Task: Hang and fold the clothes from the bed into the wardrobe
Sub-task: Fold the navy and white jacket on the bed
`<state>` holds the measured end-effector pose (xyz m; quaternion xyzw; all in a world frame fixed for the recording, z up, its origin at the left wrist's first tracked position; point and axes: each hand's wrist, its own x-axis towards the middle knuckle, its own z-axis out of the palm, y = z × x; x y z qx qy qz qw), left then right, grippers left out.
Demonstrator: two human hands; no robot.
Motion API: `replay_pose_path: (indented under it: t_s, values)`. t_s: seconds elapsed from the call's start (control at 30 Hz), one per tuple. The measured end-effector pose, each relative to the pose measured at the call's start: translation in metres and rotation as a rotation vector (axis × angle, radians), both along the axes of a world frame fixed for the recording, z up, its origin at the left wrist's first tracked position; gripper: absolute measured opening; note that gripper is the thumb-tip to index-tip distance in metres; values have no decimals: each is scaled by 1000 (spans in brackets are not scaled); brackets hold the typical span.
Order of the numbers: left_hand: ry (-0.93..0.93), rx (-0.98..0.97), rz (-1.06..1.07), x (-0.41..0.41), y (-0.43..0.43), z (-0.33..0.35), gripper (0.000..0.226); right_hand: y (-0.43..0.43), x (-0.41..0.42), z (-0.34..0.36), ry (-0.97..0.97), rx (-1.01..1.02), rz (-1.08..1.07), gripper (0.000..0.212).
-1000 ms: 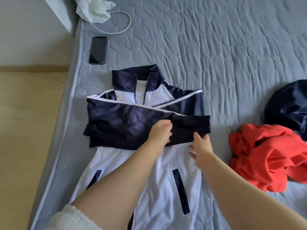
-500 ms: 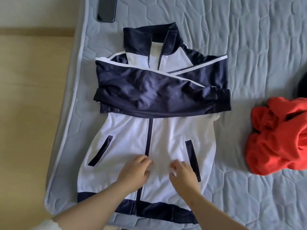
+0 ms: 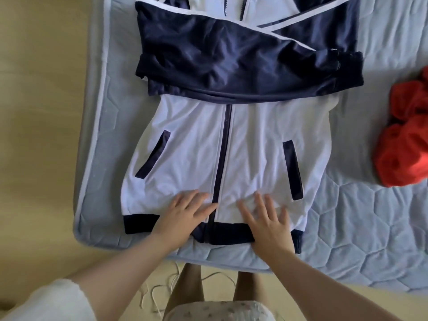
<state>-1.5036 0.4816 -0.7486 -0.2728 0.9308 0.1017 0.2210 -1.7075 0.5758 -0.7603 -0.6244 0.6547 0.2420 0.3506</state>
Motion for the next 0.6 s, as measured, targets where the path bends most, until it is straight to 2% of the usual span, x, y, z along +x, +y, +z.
replay_pose_path:
  t_s: [0.17,0.3,0.4,0.47,0.53,0.6]
  values:
    - [61,-52,157,6,-7,22,47,1,0,20,-53,-110,-66,75]
    - [47,-53,204,3,-9,39,45,6,-4,39,-21,-76,-105,50]
    - [-97,175,307,5,-7,57,37,12,-1,62,-6,-33,-124,36]
    - [-270,485,422,9,-5,66,44,17,1,81,-3,18,-139,36]
    - [-305,640,452,8,-3,82,40,24,0,99,-9,84,-145,38]
    - [-328,733,440,7,1,100,24,31,-1,117,-8,174,-147,36]
